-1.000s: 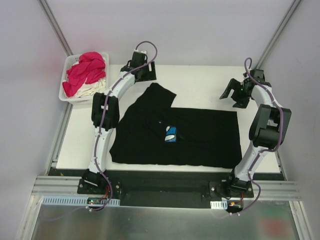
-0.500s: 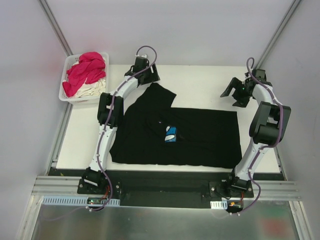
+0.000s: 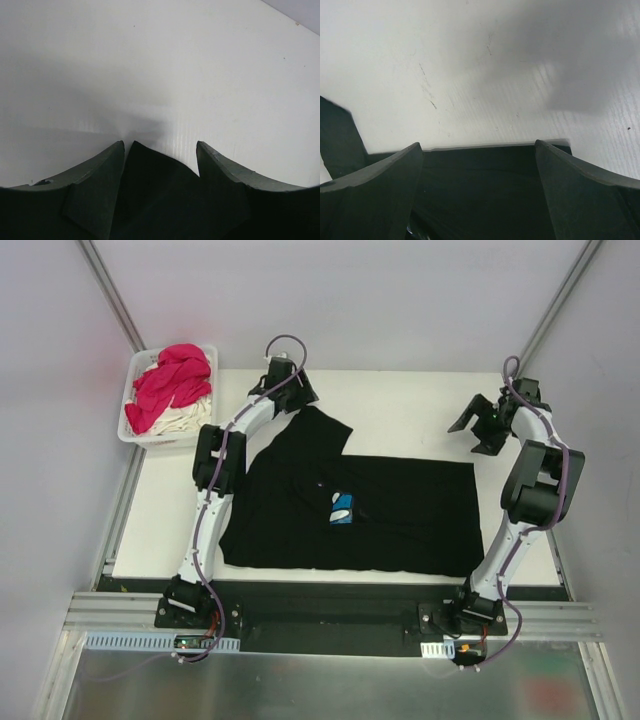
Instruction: Fold and stack the t-shirts
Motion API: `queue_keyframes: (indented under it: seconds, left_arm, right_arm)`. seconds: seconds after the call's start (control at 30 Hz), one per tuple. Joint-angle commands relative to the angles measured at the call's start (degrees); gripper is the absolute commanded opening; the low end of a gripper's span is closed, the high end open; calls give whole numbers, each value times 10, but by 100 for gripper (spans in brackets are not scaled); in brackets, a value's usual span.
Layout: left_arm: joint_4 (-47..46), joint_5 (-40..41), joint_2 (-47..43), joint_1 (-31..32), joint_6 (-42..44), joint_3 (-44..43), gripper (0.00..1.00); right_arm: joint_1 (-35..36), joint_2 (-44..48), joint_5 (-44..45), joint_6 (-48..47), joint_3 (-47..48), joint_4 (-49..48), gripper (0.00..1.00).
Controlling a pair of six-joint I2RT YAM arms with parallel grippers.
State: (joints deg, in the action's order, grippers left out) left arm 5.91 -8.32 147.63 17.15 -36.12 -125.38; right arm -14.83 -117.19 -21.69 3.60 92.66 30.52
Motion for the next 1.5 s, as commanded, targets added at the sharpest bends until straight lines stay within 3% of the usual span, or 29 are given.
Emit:
queue_keyframes:
  seconds: [0.0,0.23,0.4,0.5,0.57,0.63,0.67,1.13,1.47]
  left_arm:
    - [17,15,-26,-4,-23,25,59]
    - [16,9,-37,-4,-10,37,53]
    - [16,-1,-37,-4,-11,41,42]
    - [13,-6,-35,-4,-14,40,31]
    - [10,-6,-34,-4,-11,38,20]
    - [7,-2,-34,-4,-9,33,1]
    - [5,0,-35,-4,-6,32,0]
    - [-29,22,-90,-4,96,23,0]
    - [-37,8,-103,-4,119,36,0]
  right_arm:
    - [-5,-2,1,9,23,10,96]
    - [-10,1,13,8,19,18,96]
    - [-16,-2,27,17,19,27,96]
    - [-20,-5,29,18,20,30,96]
    - [-22,-8,36,17,23,35,96]
    - [-24,-11,38,12,27,39,96]
    - [-24,-13,41,11,30,43,96]
    - [-24,-20,57,-3,31,64,96]
    - [-24,-46,105,-55,81,116,96]
